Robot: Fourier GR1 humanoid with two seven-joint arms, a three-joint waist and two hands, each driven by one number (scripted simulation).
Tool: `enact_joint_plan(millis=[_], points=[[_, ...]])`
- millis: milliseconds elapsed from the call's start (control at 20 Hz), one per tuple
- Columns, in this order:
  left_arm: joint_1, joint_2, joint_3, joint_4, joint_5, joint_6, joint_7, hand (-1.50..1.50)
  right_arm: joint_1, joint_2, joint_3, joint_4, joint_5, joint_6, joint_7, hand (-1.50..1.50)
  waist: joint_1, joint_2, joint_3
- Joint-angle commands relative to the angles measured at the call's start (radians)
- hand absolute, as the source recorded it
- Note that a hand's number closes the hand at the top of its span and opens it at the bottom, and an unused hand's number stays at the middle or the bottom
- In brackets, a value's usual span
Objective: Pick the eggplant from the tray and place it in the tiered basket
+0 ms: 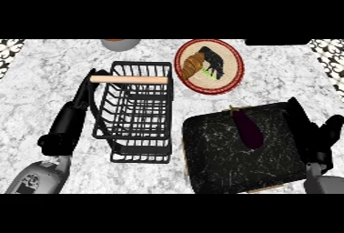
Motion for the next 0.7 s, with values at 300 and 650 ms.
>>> enact_joint_plan(millis=[300,650], points=[[0.175,0.033,0.088,0.144,0.086,0.001,0.111,0.00,-0.016,0.176,-0.306,0.083,-0.397,0.021,-0.147,1.50,-0.074,-0.005,0.033],[0.248,0.092,0.151,0.205,0.172,-0.103,0.122,0.00,-0.017,-0.106,0.013,0.094,0.054,0.302,-0.208,-1.50,0.056,-0.001,0.003]])
